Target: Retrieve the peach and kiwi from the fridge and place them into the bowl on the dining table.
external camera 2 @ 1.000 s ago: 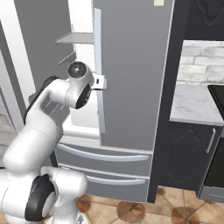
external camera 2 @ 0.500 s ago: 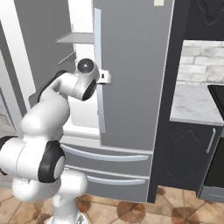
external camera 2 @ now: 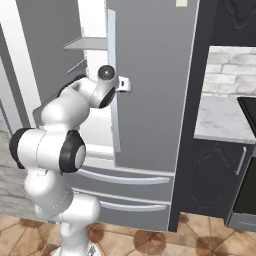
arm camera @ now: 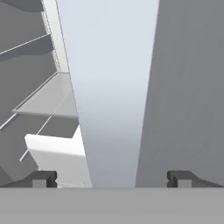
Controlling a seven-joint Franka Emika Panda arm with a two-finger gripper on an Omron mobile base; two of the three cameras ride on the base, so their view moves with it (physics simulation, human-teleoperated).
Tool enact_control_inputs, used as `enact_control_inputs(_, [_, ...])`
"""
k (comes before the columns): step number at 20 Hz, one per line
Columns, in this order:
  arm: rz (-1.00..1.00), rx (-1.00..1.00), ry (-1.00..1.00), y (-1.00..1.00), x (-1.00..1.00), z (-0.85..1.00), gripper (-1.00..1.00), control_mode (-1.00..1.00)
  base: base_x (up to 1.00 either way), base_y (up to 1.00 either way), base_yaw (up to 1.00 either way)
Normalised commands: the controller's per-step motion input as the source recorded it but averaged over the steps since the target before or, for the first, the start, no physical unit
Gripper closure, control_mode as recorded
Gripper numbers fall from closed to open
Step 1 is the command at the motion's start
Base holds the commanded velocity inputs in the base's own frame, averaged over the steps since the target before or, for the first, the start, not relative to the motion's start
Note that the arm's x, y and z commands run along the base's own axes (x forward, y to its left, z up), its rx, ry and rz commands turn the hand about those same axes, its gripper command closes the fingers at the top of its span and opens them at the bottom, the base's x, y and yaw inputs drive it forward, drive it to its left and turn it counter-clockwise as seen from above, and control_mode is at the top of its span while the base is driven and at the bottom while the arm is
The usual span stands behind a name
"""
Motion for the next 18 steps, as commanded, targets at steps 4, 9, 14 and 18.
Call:
enact_control_inputs(4, [0.03, 0.00, 0.00, 0.00, 0.67, -0.14, -1.00, -1.00, 0.00, 0.00, 0.00])
enact_control_inputs(9, [0.03, 0.00, 0.00, 0.00, 0.69, -0.23, -1.00, -1.00, 0.00, 0.00, 0.00])
enact_control_inputs(14, [0.02, -0.01, 0.00, 0.08, 0.71, -0.28, 1.00, -1.00, 0.00, 0.00, 0.00])
enact_control_inputs(18, [0.00, 0.00, 0.04, -0.01, 0.32, 0.00, 1.00, -1.00, 0.00, 0.00, 0.00])
